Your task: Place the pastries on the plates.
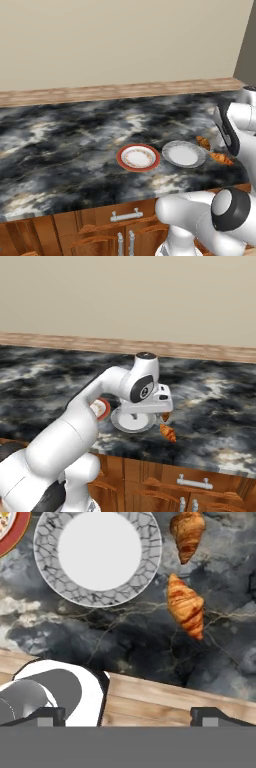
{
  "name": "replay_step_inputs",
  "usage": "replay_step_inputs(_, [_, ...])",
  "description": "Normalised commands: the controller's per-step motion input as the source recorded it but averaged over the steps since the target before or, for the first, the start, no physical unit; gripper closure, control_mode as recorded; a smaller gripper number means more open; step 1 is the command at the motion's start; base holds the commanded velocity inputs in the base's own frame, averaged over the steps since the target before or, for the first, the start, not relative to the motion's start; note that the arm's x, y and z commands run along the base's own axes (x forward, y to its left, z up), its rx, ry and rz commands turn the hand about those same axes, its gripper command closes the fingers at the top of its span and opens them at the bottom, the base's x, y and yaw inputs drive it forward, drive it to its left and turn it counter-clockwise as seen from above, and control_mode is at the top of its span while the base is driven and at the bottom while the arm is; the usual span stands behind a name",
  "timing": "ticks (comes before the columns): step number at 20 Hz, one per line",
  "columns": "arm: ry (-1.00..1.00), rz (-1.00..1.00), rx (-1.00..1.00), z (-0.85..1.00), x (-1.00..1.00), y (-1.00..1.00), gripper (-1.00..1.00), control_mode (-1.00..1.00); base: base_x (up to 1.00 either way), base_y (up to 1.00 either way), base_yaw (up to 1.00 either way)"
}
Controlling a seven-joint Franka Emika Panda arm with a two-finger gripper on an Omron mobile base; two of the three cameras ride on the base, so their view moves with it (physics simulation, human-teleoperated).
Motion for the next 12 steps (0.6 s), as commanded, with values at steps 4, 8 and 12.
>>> replay_step_inputs(4, [0.08,0.06,0.0,-0.44,0.0,-0.4,-1.0,-1.0,0.0,0.0,0.0])
replay_step_inputs(8, [0.03,0.02,0.0,-0.34,0.04,-0.1,-1.0,-1.0,0.0,0.0,0.0])
replay_step_inputs(12, [0.0,0.0,0.0,-0.25,0.21,0.0,-1.0,-1.0,0.0,0.0,0.0])
